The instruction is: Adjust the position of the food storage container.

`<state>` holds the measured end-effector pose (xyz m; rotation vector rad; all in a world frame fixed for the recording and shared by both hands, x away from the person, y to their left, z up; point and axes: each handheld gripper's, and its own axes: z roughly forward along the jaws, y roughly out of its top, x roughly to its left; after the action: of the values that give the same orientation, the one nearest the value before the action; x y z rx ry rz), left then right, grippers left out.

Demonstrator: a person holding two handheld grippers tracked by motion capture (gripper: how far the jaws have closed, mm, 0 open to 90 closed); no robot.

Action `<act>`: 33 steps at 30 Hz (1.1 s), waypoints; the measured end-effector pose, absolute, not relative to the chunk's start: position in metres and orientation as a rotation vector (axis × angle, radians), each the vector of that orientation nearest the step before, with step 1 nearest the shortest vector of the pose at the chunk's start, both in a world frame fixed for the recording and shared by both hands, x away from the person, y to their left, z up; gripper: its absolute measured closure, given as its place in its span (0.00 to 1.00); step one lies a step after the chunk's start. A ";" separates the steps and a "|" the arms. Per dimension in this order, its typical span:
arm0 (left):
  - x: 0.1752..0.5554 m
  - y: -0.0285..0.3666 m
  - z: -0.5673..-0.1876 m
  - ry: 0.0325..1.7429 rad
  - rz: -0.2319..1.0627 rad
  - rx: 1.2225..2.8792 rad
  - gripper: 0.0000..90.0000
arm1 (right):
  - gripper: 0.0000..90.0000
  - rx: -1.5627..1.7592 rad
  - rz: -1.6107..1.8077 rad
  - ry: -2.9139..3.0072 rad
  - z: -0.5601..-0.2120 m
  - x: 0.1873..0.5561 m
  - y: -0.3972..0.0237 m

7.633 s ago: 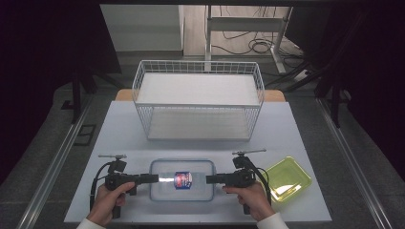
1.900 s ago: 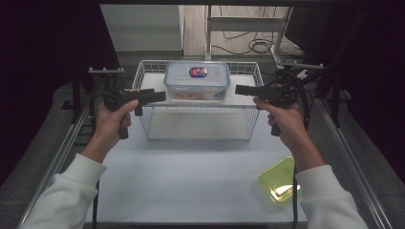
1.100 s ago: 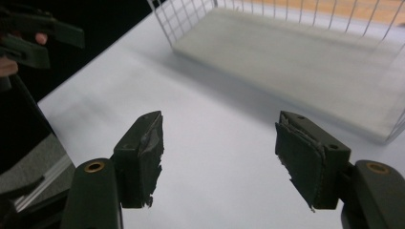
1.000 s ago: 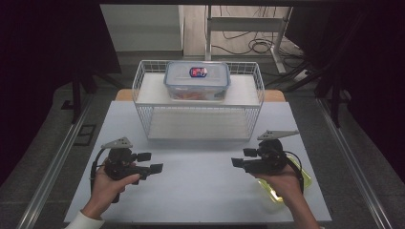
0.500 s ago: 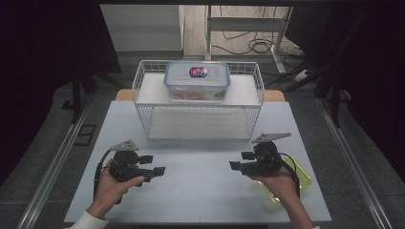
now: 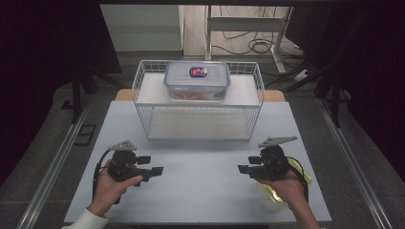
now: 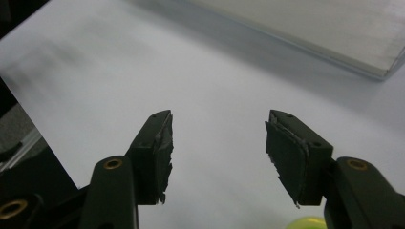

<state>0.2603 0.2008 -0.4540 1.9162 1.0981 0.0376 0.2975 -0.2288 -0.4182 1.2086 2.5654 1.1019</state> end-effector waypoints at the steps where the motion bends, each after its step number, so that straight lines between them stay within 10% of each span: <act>1: 0.260 0.202 -0.454 1.101 0.041 1.918 0.27 | 0.47 1.210 1.086 2.568 -0.419 0.297 -0.230; 25: 0.256 0.208 -0.469 1.105 0.111 1.981 0.26 | 0.98 1.253 0.758 2.602 -0.420 0.230 -0.309; 33: 0.257 0.210 -0.469 1.110 0.110 1.971 0.26 | 0.99 1.263 0.503 2.727 -0.446 0.222 -0.322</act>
<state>0.2570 0.2102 -0.4686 1.9709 1.1104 0.1102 0.2221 -0.3224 -0.4457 1.2630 2.7273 0.5029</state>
